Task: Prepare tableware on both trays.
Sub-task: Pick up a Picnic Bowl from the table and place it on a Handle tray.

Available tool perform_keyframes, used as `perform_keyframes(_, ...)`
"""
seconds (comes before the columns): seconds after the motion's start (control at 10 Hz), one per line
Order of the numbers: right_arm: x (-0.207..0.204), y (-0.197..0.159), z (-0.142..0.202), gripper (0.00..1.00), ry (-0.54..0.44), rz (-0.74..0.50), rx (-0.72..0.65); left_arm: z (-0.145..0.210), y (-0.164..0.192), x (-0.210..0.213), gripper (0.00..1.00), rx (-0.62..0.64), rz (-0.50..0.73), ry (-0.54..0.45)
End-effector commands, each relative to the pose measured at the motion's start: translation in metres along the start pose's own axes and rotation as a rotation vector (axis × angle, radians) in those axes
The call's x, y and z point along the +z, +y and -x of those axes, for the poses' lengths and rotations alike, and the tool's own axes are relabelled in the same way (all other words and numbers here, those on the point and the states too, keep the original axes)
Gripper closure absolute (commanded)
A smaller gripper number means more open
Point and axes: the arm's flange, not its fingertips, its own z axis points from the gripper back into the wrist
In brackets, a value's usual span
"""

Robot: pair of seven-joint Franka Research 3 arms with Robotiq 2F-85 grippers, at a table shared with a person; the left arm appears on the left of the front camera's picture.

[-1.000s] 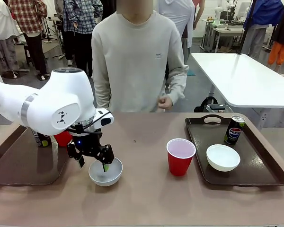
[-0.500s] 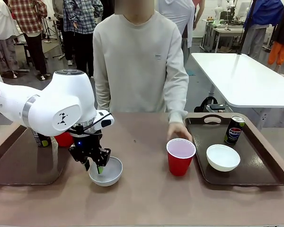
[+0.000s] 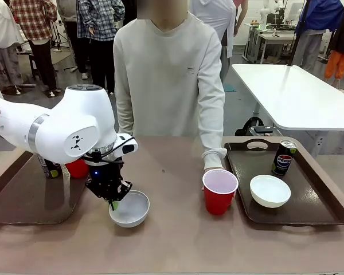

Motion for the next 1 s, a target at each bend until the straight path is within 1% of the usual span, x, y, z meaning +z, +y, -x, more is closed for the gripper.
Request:
perform_keyframes(0.0,0.005,-0.002,0.002,0.00,0.017,0.010,0.014,-0.002,0.003,0.004,1.00,0.077,-0.013,0.025)
perform_keyframes(0.1,0.005,-0.002,0.002,0.00,0.017,0.010,0.014,0.002,0.004,0.012,1.00,0.092,-0.007,0.016)
perform_keyframes(0.2,0.005,-0.002,0.002,0.00,0.017,0.010,0.014,0.014,0.005,0.030,1.00,0.111,-0.004,0.005)
perform_keyframes(0.3,0.005,-0.002,0.002,0.00,0.017,0.010,0.014,0.030,0.012,0.060,1.00,0.124,-0.001,-0.034)
perform_keyframes(0.4,0.005,-0.002,0.002,0.00,0.017,0.010,0.014,0.053,0.028,0.095,1.00,0.116,0.019,-0.074)
perform_keyframes(0.5,0.005,-0.002,0.002,0.00,0.017,0.010,0.014,0.066,0.049,0.116,1.00,0.115,0.016,-0.095)
perform_keyframes(0.6,0.005,-0.002,0.002,0.00,0.017,0.010,0.014,0.074,0.075,0.126,1.00,0.126,0.003,-0.099)
perform_keyframes(0.7,0.005,-0.002,0.002,0.00,0.017,0.010,0.014,0.079,0.102,0.126,1.00,0.140,0.001,-0.084)
perform_keyframes(0.9,0.005,-0.002,0.002,0.00,0.017,0.010,0.014,0.081,0.155,0.115,1.00,0.197,-0.020,-0.040)
